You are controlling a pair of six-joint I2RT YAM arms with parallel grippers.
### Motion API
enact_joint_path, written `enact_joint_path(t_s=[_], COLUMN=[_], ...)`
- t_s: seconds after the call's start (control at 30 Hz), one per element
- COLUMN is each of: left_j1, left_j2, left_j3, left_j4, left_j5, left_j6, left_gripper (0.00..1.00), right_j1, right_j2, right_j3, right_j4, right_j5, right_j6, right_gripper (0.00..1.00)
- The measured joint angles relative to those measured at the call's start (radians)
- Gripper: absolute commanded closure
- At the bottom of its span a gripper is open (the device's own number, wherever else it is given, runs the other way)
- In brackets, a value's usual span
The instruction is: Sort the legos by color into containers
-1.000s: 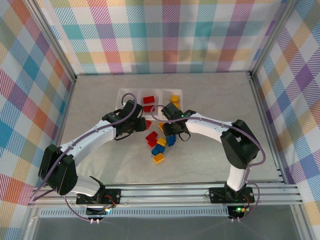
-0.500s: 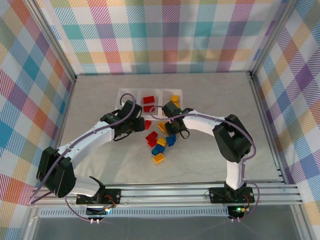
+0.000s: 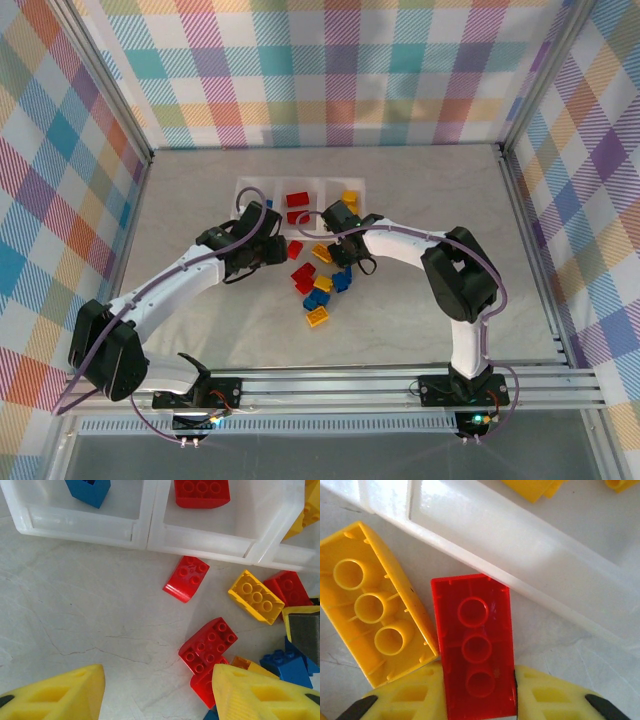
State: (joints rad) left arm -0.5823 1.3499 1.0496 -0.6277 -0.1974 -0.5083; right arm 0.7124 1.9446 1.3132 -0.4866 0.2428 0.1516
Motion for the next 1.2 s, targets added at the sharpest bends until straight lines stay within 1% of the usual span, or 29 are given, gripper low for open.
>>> enact_joint_path(t_s=[0.23,0.57,0.73,0.8,0.9,1.07,1.2], left_j1=[0.0,0.0,0.0,0.0,0.0,0.0,0.0], left_j2=[-0.024,-0.033,-0.043,-0.05,-0.058,-0.08,-0.092], left_j3=[0.0,0.0,0.002,0.005,0.011,0.011,0.011], left_j4=[-0.003,-0.027,-0.029,-0.034,-0.046,-0.056,-0.063], left_j5=[-0.006,-0.006,-0.007,-0.007,-0.01,-0.023,-0.033], left_j6=[0.001,0.003,0.003,0.003,0.003,0.003,0.003], left_gripper=[0.41,0.41,0.41,0.41,0.41,0.41,0.41], right_j1=[0.0,0.0,0.001,0.001,0.001,0.001,0.0], right_j2=[-0.028,-0.247,-0.279,-0.269,-0.213,-0.051,0.089], right_j3=[-0.007,-0.06,-0.056,-0.023,0.1,0.348,0.507], right_j4=[-0.027,-0.065,-0.072,-0.083,-0.088,-0.076,-0.084], right_j5=[-0.006,-0.056,-0.099,-0.117,-0.139,-0.158,-0.155], right_j6=[-0.011,-0.021,-0.022,-0.021,-0.018,-0.017,-0.012], right_gripper=[0.73,0.74,0.74,0.74,0.74,0.73,0.73])
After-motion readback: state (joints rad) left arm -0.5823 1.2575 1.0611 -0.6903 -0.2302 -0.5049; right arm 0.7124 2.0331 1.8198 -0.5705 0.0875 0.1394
